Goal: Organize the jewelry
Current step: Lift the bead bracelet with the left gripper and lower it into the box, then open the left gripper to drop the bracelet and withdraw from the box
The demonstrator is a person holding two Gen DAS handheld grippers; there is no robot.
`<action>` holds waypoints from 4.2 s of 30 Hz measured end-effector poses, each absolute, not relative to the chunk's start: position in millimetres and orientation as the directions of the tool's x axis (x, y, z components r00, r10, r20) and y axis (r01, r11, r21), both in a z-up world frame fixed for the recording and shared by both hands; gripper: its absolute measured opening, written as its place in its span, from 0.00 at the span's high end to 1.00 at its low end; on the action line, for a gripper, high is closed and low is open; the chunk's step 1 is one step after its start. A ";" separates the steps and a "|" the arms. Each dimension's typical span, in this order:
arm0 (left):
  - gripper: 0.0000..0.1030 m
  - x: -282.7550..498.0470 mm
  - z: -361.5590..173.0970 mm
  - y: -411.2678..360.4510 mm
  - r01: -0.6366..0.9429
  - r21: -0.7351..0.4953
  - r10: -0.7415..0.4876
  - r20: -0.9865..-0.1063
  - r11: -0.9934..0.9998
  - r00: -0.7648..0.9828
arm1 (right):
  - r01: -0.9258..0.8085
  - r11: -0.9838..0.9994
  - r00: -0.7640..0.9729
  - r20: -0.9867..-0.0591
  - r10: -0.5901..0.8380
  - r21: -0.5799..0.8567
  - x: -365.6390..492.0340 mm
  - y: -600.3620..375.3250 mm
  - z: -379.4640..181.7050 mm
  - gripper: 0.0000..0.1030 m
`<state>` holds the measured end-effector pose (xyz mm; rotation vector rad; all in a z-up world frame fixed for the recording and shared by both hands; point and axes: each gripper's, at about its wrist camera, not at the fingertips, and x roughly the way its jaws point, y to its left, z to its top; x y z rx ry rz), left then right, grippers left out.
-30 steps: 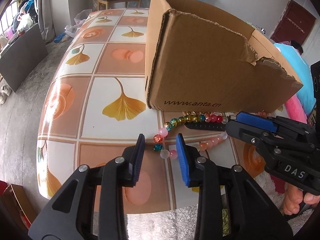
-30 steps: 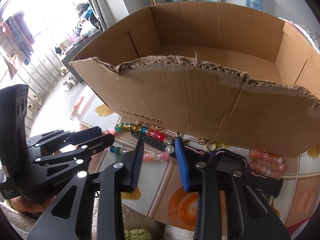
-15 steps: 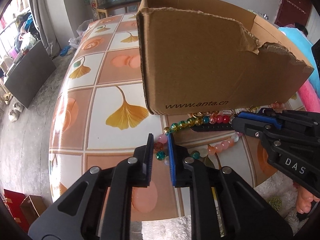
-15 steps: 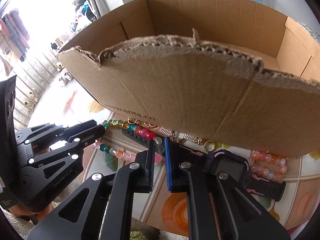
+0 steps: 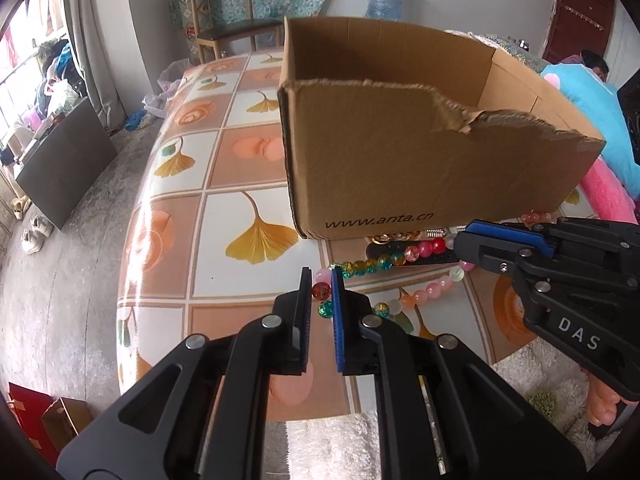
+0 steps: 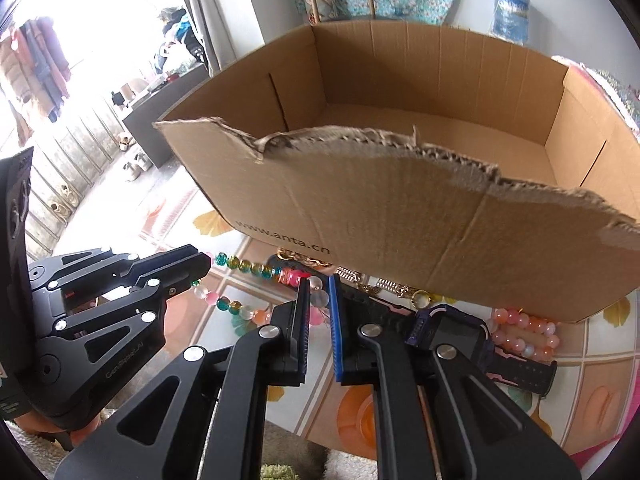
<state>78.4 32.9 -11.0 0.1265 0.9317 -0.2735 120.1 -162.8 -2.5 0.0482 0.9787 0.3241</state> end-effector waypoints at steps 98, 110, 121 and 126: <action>0.13 101.6 103.1 62.1 0.192 -0.051 -0.170 -0.709 0.980 0.684 | -0.276 0.947 0.538 -0.789 0.296 0.167 249.7 -216.1 117.2 0.24; 0.13 63.1 21.9 63.8 0.168 -0.045 -0.135 -0.806 0.985 0.576 | -0.205 0.975 0.722 -0.659 0.210 0.087 96.1 -236.1 134.0 0.06; 0.13 66.6 -34.6 37.7 0.182 0.077 -0.026 -0.865 0.980 0.502 | -0.062 0.996 0.507 -0.858 0.081 0.057 60.8 -246.4 13.3 0.06; 0.12 66.5 -42.3 36.1 0.174 0.074 -0.021 -0.870 0.982 0.492 | -0.030 0.999 0.469 -0.883 0.027 0.015 66.1 -251.2 -8.9 0.06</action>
